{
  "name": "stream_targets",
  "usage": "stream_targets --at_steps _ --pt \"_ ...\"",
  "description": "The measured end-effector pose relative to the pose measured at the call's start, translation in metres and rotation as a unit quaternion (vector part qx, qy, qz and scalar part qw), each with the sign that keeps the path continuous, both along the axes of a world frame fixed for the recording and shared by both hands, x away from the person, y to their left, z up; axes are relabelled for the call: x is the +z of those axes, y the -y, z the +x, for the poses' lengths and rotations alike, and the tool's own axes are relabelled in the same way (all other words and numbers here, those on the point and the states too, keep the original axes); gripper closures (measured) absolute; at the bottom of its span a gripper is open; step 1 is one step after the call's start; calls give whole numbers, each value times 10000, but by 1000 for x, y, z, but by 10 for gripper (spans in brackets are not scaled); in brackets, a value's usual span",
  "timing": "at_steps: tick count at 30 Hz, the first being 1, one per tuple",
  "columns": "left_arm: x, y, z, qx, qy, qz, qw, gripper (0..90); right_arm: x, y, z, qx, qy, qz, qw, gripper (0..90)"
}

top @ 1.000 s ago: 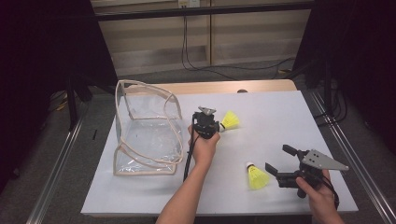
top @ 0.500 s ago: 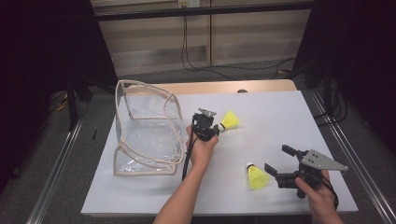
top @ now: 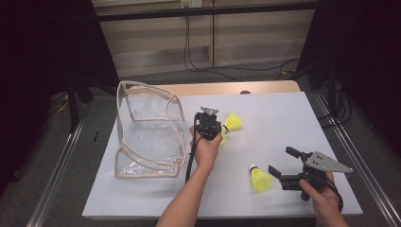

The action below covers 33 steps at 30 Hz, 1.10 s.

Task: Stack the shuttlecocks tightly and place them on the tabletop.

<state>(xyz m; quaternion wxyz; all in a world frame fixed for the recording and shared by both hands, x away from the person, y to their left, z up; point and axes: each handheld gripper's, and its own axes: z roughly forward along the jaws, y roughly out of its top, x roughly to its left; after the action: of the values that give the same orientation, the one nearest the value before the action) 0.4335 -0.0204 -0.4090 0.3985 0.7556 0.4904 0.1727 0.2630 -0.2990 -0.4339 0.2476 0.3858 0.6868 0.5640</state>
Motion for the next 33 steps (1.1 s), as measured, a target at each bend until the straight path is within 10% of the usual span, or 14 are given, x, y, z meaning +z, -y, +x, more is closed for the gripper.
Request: stream_targets --at_steps 33 --pt "5 3 -5 -440 62 -279 9986 473 1 1 0 -17 27 -18 10000 31"
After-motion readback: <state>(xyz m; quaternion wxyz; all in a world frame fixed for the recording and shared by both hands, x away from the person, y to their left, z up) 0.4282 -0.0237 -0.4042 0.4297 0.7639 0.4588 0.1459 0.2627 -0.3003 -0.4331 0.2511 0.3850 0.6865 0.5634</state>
